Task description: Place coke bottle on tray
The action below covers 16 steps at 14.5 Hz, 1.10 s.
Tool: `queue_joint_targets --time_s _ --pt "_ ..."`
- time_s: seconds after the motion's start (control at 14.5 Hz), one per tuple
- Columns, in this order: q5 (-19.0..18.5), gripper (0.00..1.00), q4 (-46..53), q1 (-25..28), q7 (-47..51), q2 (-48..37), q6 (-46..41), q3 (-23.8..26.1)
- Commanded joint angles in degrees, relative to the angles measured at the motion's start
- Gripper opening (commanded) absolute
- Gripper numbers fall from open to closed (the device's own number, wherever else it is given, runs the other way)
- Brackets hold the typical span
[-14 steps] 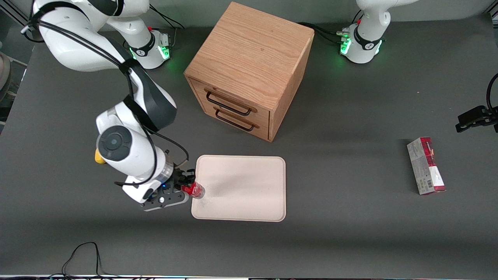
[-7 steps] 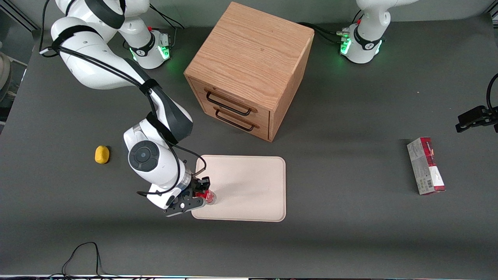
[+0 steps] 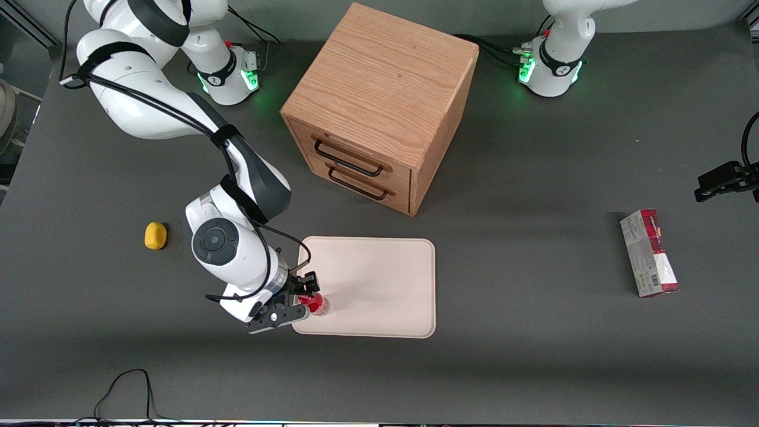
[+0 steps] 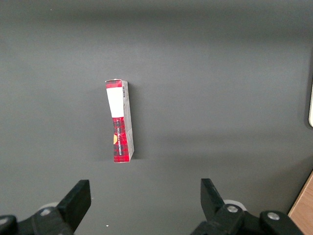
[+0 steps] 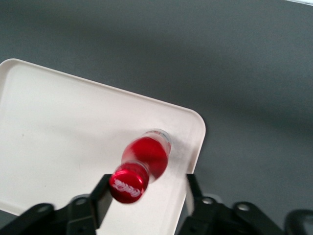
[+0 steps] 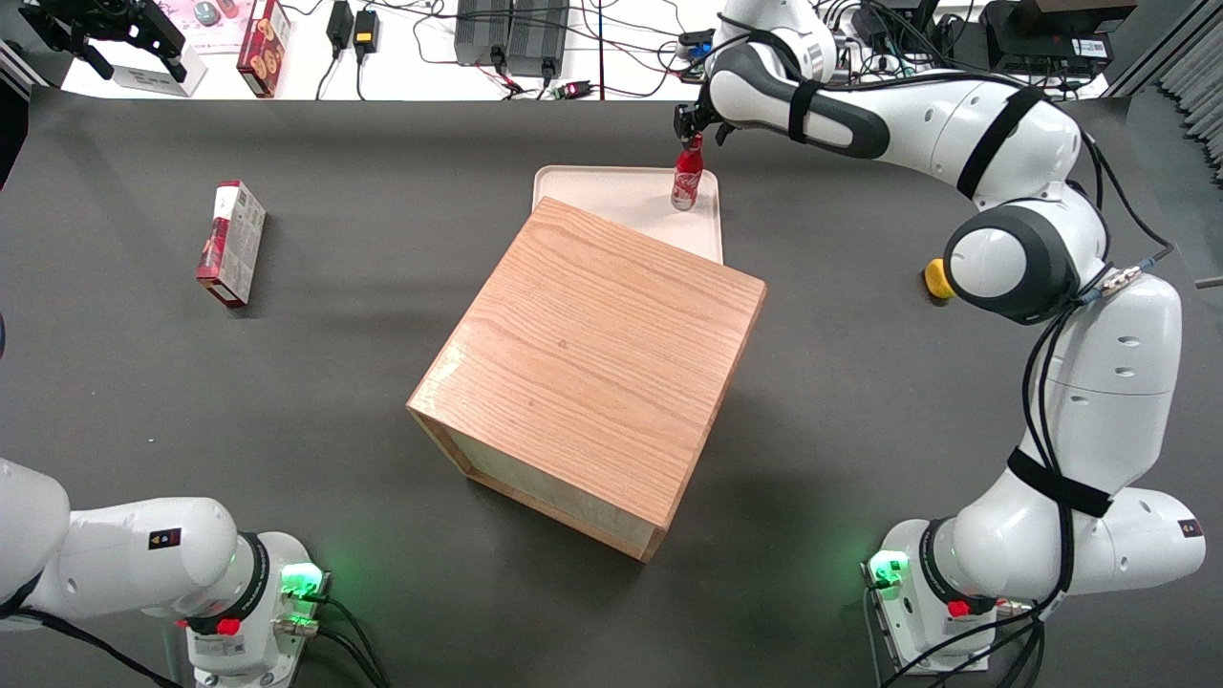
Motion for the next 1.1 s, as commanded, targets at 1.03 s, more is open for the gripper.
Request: queue_joint_targets --time_s 1.03 --pt "27.21 1.00 -48.34 -2.88 -7.81 -63.24 -11.14 -23.99"
